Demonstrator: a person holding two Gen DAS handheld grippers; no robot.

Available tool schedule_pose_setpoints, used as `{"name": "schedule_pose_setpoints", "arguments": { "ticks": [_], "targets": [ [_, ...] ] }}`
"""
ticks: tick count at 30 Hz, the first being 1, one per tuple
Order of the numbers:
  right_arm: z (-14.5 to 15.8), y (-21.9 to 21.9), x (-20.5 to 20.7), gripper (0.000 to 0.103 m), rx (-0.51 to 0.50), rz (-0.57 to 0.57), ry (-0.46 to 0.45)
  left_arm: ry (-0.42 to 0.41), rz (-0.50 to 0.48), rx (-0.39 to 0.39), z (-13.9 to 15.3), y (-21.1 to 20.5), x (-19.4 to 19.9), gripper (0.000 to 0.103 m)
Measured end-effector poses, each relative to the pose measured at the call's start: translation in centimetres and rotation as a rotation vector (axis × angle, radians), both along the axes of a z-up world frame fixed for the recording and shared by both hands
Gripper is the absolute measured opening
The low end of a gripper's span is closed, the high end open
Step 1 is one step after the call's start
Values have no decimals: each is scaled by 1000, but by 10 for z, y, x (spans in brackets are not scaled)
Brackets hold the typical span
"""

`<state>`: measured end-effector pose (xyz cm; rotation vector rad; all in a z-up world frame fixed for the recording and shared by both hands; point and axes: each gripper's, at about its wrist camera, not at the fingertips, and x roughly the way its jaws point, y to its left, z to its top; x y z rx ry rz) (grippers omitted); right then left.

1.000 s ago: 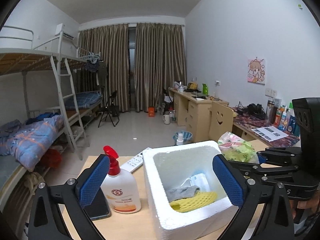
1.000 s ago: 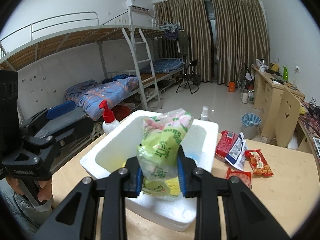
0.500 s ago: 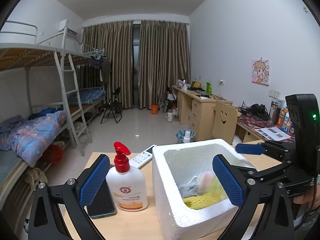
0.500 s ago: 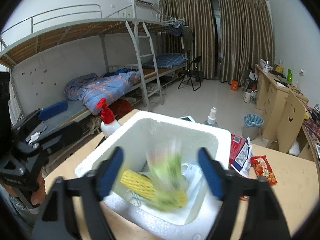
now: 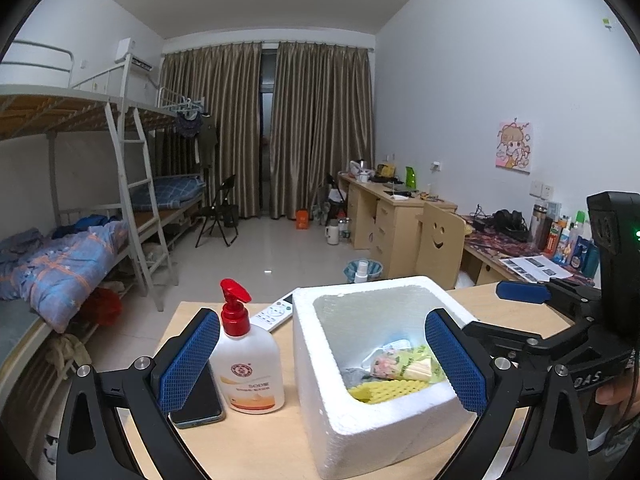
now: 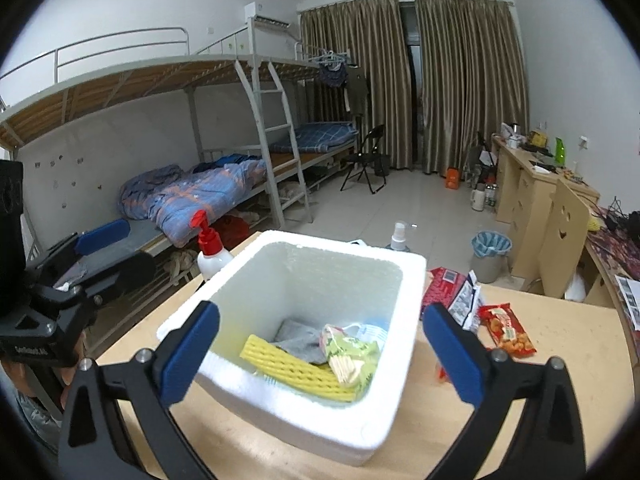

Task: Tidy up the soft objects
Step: 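Withdraw both tools from the box back toward the white tissue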

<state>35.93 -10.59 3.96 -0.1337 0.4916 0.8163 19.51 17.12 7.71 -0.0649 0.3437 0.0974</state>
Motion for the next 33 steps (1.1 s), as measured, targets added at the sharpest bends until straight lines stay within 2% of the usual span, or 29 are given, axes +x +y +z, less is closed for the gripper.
{"name": "schedule_pose_setpoints", "arguments": {
  "ticks": [16,25,29,33],
  "targets": [
    [16,-59,-45,103,62,-87,-58,-42,-59,17,19,-41,-44,102],
    [26,-86,-77,103,99,-112,-108,-89,-80,35,34,-64,-79,103],
    [30,-100,-92,103,110,-130,-133,-96,-94,4,38,-69,-96,103],
    [32,-114,-105,103,144,-151,-159,-113,-97,25,40,-81,-112,103]
  ]
}}
